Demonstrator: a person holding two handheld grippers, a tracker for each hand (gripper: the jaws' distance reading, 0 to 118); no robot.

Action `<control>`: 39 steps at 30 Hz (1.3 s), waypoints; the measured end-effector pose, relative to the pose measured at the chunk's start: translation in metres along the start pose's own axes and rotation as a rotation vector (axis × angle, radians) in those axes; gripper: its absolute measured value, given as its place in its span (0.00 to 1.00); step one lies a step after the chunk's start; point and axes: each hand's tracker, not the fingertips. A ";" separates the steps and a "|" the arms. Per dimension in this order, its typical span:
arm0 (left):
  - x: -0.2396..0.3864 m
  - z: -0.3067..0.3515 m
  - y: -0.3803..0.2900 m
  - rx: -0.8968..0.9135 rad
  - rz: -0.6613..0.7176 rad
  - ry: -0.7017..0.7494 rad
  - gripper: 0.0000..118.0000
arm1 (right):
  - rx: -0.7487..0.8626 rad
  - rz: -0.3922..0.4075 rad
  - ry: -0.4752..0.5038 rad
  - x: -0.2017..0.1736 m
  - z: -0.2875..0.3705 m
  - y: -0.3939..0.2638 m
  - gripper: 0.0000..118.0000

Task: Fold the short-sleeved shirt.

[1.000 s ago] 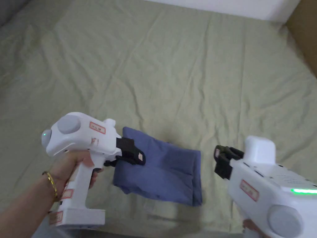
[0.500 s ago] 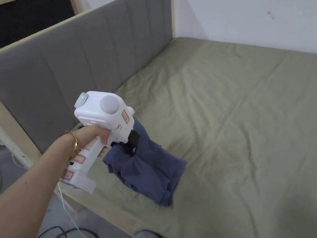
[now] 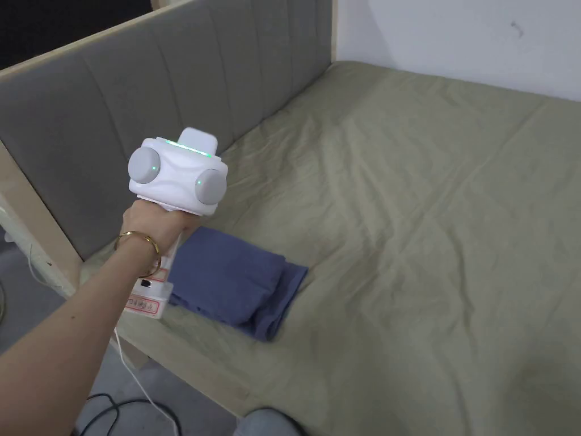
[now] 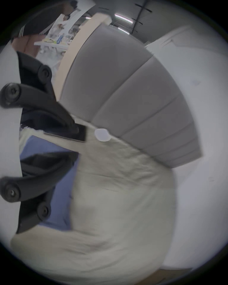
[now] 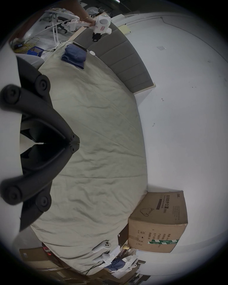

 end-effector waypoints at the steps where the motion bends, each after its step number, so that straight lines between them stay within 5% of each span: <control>1: 0.001 0.014 0.007 0.067 0.022 -0.014 0.08 | 0.014 0.003 -0.003 0.002 0.003 0.003 0.00; 11: 0.084 0.190 0.036 0.584 0.179 -0.419 0.00 | 0.302 0.126 -0.113 0.010 0.044 0.065 0.00; 17: 0.138 0.239 0.019 0.646 0.218 -0.622 0.00 | 0.404 0.150 -0.146 0.009 0.064 0.084 0.00; 28: 0.201 0.237 -0.057 0.601 0.087 -0.642 0.00 | 0.385 0.155 -0.177 0.022 0.051 0.057 0.00; 39: 0.201 0.228 -0.070 0.535 0.111 -0.647 0.00 | 0.284 0.113 -0.154 0.021 0.038 0.019 0.00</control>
